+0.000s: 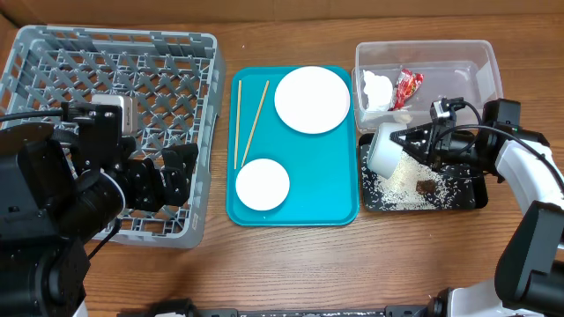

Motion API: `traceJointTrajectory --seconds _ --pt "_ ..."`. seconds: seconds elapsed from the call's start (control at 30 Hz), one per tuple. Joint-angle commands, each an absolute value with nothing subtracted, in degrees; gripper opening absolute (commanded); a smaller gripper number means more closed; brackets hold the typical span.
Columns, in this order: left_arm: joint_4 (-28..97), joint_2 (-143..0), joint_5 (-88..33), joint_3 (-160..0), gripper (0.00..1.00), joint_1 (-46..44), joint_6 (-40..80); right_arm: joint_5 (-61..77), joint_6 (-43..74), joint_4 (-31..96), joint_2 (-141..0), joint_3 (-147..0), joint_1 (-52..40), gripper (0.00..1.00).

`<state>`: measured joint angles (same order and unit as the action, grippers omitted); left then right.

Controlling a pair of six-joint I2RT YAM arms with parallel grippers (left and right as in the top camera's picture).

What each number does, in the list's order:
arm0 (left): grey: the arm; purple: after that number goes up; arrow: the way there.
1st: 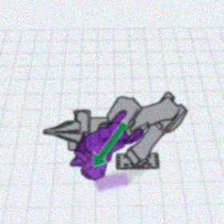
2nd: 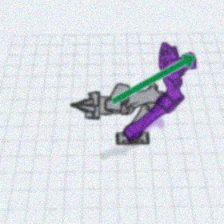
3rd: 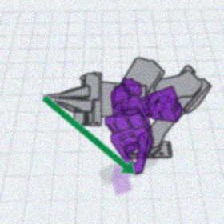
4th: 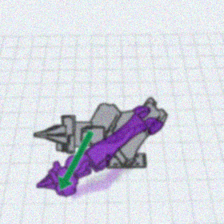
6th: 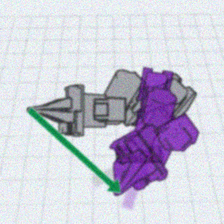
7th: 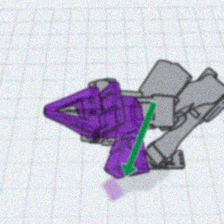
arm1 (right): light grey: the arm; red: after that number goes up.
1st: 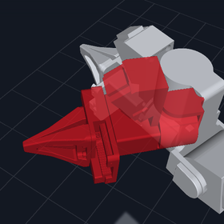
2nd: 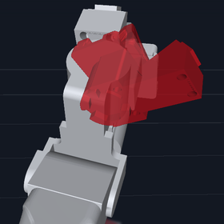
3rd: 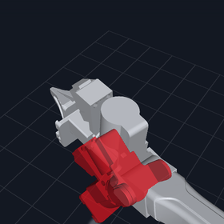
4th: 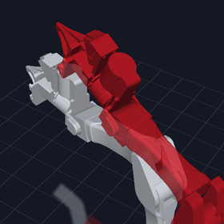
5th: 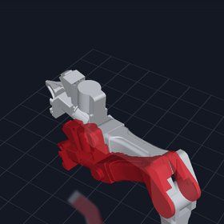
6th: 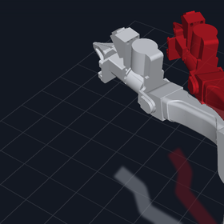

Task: Sort waste into correct bins and load items into the dishwasher
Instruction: 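Set the empty grey bowl back on the teal tray with the right gripper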

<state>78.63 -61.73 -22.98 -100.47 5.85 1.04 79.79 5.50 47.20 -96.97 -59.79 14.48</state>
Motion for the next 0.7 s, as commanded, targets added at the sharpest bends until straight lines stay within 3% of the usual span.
traceJointTrajectory --seconds 0.0,0.03,0.1,0.13,0.23,0.33,0.43,0.67 --pt "78.59 -61.39 -23.83 -100.6 1.0 5.61 -0.27 82.11 0.89 46.94 -95.46 -60.49 13.63 0.04" --pt "78.61 -61.39 -23.83 -100.6 1.0 5.61 -0.27 76.69 1.5 45.76 -95.46 -60.51 13.56 0.04" --pt "78.48 -61.39 -23.81 -100.6 1.0 5.61 -0.3 62.13 14.52 45.87 -95.48 -60.49 13.56 0.04" --pt "78.3 -61.39 -23.83 -100.6 1.0 5.61 -0.27 61.6 18.26 48.18 -95.35 -60.51 13.56 0.04" --pt "78.17 -61.39 -23.83 -100.6 1.0 5.61 -0.27 67.35 12.16 51.75 -94.24 -61.8 11.97 0.04" --pt "77.89 -61.39 -23.83 -100.6 1.0 5.61 -0.27 62.85 8.23 55.96 -92.05 -65.52 8.54 0.04" --pt "77.47 -61.47 -23.81 -100.6 1.0 5.61 -0.25 49.06 7.18 59.92 -89.21 -70.85 1.67 0.04" --pt "79.96 -63.05 -24.05 -100.6 1.0 5.61 -0.01 13.28 9.76 57.01 -88.33 -73.32 -24.53 0.04"
